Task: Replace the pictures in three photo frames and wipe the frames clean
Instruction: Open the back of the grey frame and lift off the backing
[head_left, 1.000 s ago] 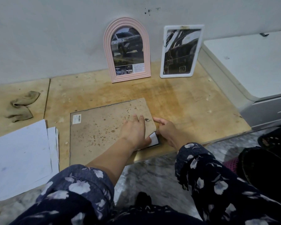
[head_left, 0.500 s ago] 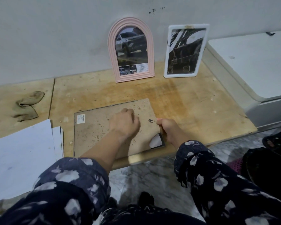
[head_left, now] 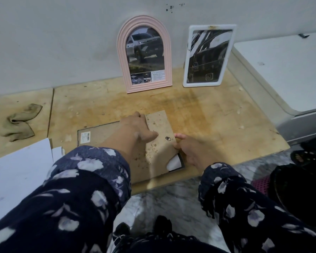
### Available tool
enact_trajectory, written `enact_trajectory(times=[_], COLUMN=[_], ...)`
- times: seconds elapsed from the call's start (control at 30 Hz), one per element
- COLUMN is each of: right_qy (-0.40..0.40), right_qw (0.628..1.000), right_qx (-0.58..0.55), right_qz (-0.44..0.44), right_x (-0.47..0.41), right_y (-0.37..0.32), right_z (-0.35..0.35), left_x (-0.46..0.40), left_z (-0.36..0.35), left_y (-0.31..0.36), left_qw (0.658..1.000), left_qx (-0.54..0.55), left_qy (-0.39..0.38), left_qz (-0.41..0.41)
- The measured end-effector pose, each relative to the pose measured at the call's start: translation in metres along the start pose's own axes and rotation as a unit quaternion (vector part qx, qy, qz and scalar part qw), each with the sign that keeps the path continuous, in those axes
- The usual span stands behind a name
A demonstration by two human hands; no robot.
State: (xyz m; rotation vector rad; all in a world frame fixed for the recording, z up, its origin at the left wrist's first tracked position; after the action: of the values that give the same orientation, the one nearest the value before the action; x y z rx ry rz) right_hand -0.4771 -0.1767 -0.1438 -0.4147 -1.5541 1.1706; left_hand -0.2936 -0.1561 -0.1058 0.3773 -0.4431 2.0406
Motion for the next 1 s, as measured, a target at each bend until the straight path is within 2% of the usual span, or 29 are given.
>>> enact_trajectory(times=[0.17,0.33,0.5,0.7,0.8,0.87,0.93,1.0], right_qy=[-0.014,-0.004,0.004,0.017,0.007,0.05,0.049,-0.002], right_qw=[1.0,0.999,0.998,0.998,0.997,0.98,0.936,0.876], right_qx=[-0.018,-0.048,-0.066,-0.054,0.069,0.19,0.316,0.42], right_qz=[-0.004,-0.009,-0.013,-0.038,-0.046,0.033,0.15,0.237], right_x=[-0.002,-0.002,-0.006,-0.003,-0.003,-0.012,-0.024,-0.033], right_y=[0.0,0.002,0.007,-0.003,-0.022,-0.039,-0.06,-0.077], right_z=[0.002,0.002,-0.001,0.0,-0.001,-0.004,-0.016,-0.032], left_x=[-0.005,-0.014,-0.013,-0.015,-0.019,-0.02,-0.02,-0.021], left_z=[0.008,0.01,0.008,0.01,0.013,0.013,0.012,0.012], left_y=[0.0,-0.001,0.002,0.003,0.004,0.005,0.005,0.005], left_qw=[0.999,0.997,0.997,0.995,0.994,0.995,0.994,0.993], left_qx=[-0.009,0.032,0.078,0.1,0.105,0.101,0.109,0.113], left_qy=[-0.03,-0.061,-0.015,-0.007,0.003,0.003,0.005,0.009], left_qz=[0.007,-0.016,-0.009,0.013,0.02,0.019,0.027,0.033])
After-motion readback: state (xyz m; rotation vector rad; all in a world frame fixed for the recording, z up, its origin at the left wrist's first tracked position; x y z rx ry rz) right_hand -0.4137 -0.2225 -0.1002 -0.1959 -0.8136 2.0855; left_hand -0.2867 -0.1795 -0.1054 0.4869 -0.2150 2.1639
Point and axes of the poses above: each hand's wrist, its own x-axis away from the middle knuckle, its own z-axis out of the back of the hand, y = z × x, the point moved 2 cm from there along -x, towards the middle knuckle, and after that the axes turned 12 degrees about z, right-handed, at the moved point
